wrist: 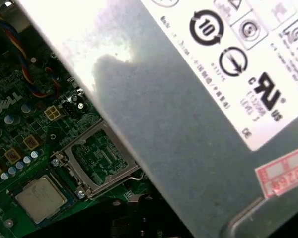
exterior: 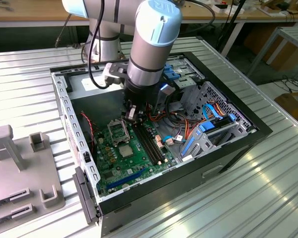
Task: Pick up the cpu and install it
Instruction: 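Close the cpu cover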
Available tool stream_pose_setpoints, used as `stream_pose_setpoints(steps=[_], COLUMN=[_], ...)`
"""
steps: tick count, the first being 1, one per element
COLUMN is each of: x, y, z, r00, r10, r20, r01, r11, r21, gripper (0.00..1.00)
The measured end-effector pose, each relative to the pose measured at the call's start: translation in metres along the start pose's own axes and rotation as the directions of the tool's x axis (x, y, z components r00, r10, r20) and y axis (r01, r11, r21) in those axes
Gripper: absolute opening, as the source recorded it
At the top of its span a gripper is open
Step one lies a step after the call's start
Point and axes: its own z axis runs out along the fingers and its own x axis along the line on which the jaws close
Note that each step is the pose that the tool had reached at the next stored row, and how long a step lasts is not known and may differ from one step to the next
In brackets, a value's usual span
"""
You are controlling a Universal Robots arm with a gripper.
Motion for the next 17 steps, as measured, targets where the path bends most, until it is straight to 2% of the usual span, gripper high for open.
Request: stream_pose_setpoints(steps=[10,17], x=[0.0017,0.0027], y=[0.0033,0.0048], z=[0.0018,0.0002], r00=[1.0000,1.0000], r10=[0.000,0.000], r20=[0.0019,0.0004], r01=[0.000,0.000], r11=[1.0000,1.0000], r21=[-0.0013,-0.0031], gripper=[0.11,0.11])
